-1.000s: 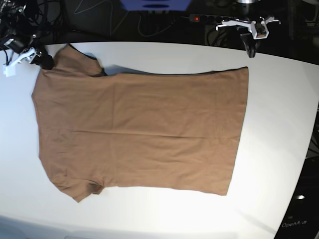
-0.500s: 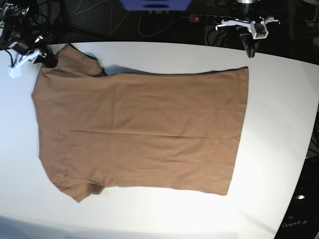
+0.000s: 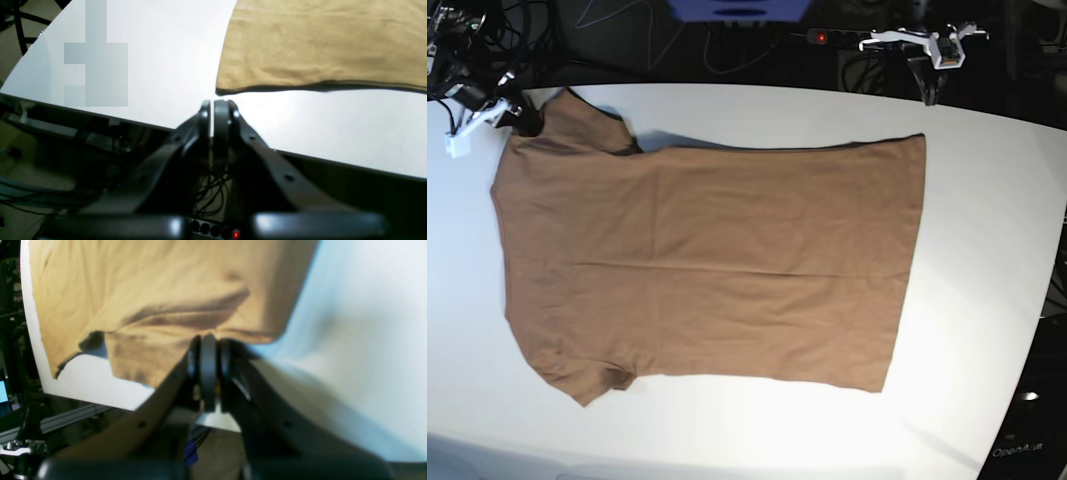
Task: Fold the T-shirt properly
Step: 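Move the left gripper down to the other shoulder corner and grasp it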
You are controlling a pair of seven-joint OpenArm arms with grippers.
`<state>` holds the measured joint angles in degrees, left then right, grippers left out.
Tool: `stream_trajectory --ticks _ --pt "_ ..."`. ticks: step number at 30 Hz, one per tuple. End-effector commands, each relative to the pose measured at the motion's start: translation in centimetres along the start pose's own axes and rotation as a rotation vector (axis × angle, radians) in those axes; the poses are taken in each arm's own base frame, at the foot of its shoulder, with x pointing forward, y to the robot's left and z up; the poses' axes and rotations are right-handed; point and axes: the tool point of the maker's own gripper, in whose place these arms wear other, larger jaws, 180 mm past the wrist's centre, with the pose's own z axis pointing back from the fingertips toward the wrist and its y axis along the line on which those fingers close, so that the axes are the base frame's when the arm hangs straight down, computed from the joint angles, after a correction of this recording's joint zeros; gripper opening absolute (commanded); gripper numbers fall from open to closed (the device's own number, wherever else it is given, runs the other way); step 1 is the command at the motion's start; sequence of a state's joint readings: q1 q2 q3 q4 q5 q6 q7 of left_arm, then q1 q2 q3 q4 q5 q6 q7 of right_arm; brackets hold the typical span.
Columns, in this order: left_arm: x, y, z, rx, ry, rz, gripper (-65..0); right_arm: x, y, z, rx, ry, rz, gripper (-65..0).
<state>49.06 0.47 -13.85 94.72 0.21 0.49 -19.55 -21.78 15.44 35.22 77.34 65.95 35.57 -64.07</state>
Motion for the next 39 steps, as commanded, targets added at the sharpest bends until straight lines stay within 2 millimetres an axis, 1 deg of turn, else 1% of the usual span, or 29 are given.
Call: stream_trajectory --ticks 1,2,5,6,8,9,15,25,26,28,30,31,33,34,35,39 --pt "0.4 0.3 0.1 0.011 -0.006 -0.003 -63.9 1.1 0.0 0.6 0.001 -0.023 0.025 -64.6" --pt "-0.1 0.2 -0.2 0.011 0.026 -0.001 -63.9 1.1 0.0 0.6 0.001 -0.023 0.025 -64.6" --pt "-0.2 -0.2 -2.0 0.012 0.101 0.019 -63.9 1.1 0.0 0.6 0.001 -0.023 0.025 -64.6" --pt "-0.3 -0.4 -2.3 0.012 0.135 0.023 -63.9 1.1 0.0 0.6 0.001 -0.023 0.025 -64.6" --pt "-0.2 -0.4 -2.6 0.008 0.184 0.026 -63.9 1.1 0.0 0.6 0.001 -0.023 0.025 -64.6" --pt "0.3 -0.1 -2.8 0.015 0.191 0.027 -63.9 1.1 0.0 0.6 0.001 -0.024 0.025 -64.6" --pt "3.3 -0.1 -2.7 0.020 0.134 0.034 -63.9 1.1 0.0 0.6 0.001 -0.026 0.025 -64.6" --pt "2.8 0.2 -2.4 0.020 0.151 0.022 -63.8 1.3 0.1 0.5 0.003 -0.031 0.027 -64.6" --pt "2.9 0.3 -2.5 0.017 0.149 0.006 -62.5 1.3 0.1 0.5 0.003 -0.031 0.027 -64.6" --pt "3.0 0.7 -2.6 0.010 0.145 -0.012 -54.7 1.3 0.1 0.5 0.003 -0.031 0.027 -64.6" --pt "2.6 1.1 -2.4 0.005 0.158 -0.034 -42.4 1.3 0.1 0.5 0.003 -0.031 0.027 -64.6" --pt "2.7 1.3 -2.5 0.001 0.154 -0.044 -36.2 1.3 0.1 0.5 0.003 -0.031 0.027 -64.6" --pt "2.8 1.6 -2.6 -0.004 0.153 -0.064 -26.7 1.3 0.1 0.5 0.003 -0.031 0.027 -64.7" --pt "2.8 1.7 -2.7 -0.007 0.151 -0.071 -24.3 1.3 0.1 0.5 0.003 -0.031 0.027 -64.7" --pt "2.9 1.7 -2.7 -0.008 0.150 -0.071 -23.3 1.3 0.1 0.5 0.003 -0.031 0.027 -64.7" --pt "2.9 1.8 -2.8 -0.009 0.149 -0.075 -23.4 1.3 0.1 0.4 0.004 -0.027 0.028 -64.7"
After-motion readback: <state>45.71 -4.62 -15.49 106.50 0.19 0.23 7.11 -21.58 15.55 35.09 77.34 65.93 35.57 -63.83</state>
